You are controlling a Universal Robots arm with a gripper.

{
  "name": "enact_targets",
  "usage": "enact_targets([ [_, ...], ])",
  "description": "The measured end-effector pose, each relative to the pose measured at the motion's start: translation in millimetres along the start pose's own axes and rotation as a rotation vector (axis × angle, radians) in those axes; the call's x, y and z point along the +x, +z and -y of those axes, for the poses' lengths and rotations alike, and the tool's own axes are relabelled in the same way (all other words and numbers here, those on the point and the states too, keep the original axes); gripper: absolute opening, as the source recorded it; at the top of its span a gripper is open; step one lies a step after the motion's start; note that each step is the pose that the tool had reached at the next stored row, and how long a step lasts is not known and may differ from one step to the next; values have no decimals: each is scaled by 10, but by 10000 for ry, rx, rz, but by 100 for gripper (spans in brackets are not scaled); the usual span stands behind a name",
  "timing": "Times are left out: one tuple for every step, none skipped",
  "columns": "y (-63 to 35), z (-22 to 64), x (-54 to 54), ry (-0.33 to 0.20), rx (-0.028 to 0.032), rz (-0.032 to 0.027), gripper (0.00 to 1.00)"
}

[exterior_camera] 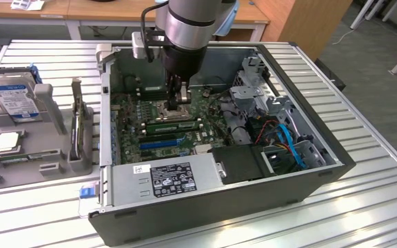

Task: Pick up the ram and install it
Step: 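Insert the ram into the slot, then press down the ram until it locks into place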

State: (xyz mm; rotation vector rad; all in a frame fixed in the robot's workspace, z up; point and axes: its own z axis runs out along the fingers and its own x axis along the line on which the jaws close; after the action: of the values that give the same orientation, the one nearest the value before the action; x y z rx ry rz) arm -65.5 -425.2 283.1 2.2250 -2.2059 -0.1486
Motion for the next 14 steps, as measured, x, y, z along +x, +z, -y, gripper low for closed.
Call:
enact_targets([
  [0,0,0,0,0,0,11],
  [0,0,0,-1,0,0,11],
  [0,0,0,-1,0,0,11],
  [0,0,0,-1,0,0,11],
  [0,0,0,-3,0,0,11],
  [0,0,0,-5,0,0,11],
  [0,0,0,-6,0,0,11],
  [0,0,0,-5,0,0,11],
  [0,0,0,-6,0,0,11],
  [0,0,0,-7,0,0,11],
  [0,0,0,-7,0,0,11],
  [0,0,0,-7,0,0,11],
  [0,0,0,-7,0,0,11],
  [0,0,0,-8,0,0,11],
])
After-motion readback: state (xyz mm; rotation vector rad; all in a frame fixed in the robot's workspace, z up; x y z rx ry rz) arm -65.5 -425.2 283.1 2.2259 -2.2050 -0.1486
